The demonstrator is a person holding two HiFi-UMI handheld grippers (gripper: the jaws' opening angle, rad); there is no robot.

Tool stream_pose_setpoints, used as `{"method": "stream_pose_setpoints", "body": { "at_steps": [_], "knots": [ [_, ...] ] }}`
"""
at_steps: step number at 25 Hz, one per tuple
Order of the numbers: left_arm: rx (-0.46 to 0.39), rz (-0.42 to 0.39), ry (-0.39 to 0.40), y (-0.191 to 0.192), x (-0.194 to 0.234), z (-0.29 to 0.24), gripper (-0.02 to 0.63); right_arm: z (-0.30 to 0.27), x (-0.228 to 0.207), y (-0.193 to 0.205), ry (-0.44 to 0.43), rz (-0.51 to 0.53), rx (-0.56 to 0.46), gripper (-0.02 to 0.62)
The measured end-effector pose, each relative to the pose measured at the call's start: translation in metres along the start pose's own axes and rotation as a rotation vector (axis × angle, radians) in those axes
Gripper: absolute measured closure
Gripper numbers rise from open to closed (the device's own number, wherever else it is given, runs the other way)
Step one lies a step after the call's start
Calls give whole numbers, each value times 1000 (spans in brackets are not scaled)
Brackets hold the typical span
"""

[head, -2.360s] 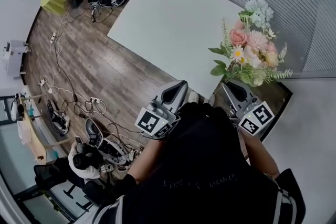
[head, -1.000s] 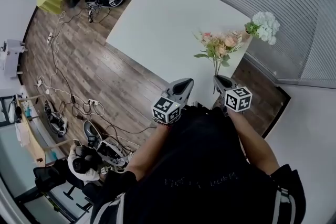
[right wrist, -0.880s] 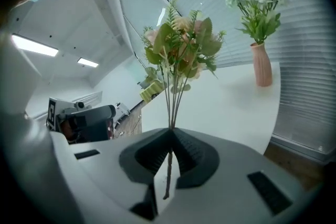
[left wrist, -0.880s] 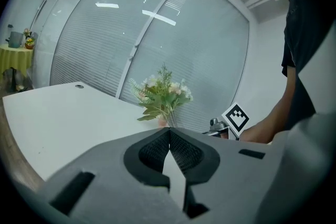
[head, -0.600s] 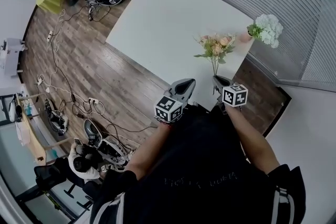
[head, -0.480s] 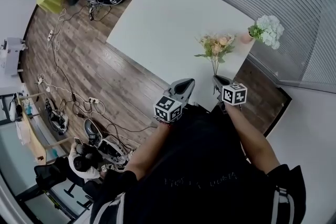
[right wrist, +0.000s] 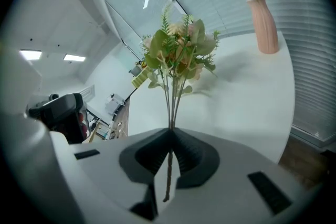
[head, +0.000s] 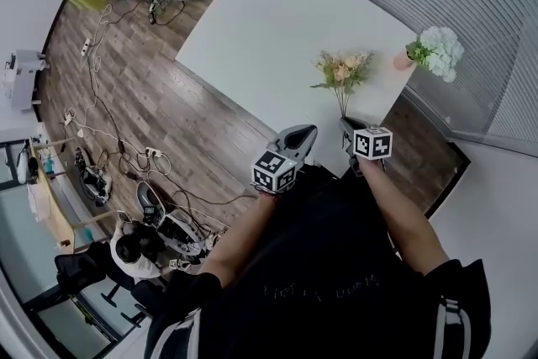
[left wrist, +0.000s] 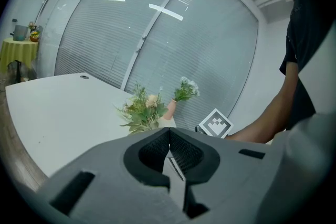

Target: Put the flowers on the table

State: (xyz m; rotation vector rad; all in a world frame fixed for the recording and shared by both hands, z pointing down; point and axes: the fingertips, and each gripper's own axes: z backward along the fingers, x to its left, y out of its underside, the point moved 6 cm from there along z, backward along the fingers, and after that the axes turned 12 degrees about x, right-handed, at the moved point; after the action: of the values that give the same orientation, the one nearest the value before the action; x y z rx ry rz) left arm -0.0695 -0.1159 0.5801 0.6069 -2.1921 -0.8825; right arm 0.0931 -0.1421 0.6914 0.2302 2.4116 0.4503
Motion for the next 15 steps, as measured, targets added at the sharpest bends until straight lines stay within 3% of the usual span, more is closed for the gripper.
{"method": "stream_pose_setpoints", "body": {
  "at_steps": [15],
  "knots": [
    [6,18,-1,7,0,12,588,-22,2,3,24,0,106,552]
  ]
}}
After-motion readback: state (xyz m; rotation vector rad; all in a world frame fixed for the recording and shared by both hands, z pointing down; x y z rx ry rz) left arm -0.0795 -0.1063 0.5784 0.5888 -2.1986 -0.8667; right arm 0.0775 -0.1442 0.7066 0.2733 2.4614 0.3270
